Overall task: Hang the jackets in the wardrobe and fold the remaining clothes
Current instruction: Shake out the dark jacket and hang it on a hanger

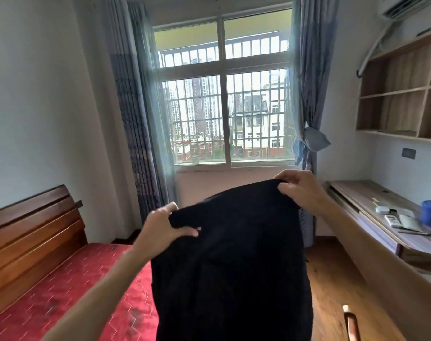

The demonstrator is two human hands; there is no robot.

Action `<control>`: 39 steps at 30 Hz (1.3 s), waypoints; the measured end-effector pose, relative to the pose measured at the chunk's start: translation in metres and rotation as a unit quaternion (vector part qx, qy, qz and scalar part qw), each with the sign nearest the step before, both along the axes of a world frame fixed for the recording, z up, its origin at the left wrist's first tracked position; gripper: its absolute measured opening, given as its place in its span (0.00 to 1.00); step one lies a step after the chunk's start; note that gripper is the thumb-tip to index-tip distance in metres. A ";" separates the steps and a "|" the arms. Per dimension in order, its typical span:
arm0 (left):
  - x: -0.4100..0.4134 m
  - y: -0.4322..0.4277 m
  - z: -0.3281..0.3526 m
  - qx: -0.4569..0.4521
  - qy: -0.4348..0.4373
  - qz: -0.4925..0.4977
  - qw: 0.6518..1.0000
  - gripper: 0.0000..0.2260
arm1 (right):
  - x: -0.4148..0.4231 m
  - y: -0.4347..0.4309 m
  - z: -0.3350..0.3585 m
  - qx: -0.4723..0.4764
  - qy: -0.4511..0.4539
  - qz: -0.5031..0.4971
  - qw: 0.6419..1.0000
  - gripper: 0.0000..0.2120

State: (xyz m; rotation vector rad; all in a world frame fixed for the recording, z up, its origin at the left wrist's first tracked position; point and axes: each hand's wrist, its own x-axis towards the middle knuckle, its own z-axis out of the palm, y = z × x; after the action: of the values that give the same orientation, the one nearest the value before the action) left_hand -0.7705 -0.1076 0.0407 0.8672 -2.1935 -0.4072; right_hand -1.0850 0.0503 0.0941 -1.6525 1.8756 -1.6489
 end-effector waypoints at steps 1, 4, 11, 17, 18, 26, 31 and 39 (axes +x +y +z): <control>0.007 -0.003 0.013 -0.023 -0.017 -0.002 1.000 0.24 | -0.004 -0.001 -0.001 0.045 -0.008 0.034 0.998 0.13; 0.028 -0.013 0.038 -0.145 -0.092 -0.037 0.984 0.26 | -0.010 -0.006 -0.008 0.187 0.008 0.131 0.974 0.18; 0.064 -0.008 0.030 -0.376 -0.199 0.053 0.904 0.26 | 0.004 -0.017 0.006 0.035 0.084 0.119 0.989 0.26; 0.085 -0.004 -0.009 -0.136 -0.094 0.113 0.980 0.13 | 0.033 -0.027 0.066 -0.164 0.118 0.017 0.979 0.16; 0.094 -0.006 -0.012 -0.120 -0.076 0.111 0.984 0.13 | 0.031 -0.027 0.070 -0.181 0.149 0.005 0.972 0.16; 0.125 -0.020 0.042 -0.170 -0.111 0.264 0.943 0.05 | 0.016 -0.029 0.037 -0.061 0.465 -0.029 0.882 0.18; 0.127 -0.019 0.081 -0.176 -0.138 0.315 0.922 0.05 | 0.021 -0.024 0.004 0.050 0.413 -0.003 0.910 0.19; 0.153 -0.024 0.097 -0.215 -0.146 0.310 0.915 0.06 | 0.038 -0.034 -0.012 0.074 0.535 -0.050 0.840 0.24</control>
State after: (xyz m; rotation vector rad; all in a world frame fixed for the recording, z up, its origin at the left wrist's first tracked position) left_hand -0.6175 -0.1319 0.1376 1.3529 -1.9948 0.5248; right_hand -1.0473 0.0164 0.0820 -2.7309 2.3997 -0.4712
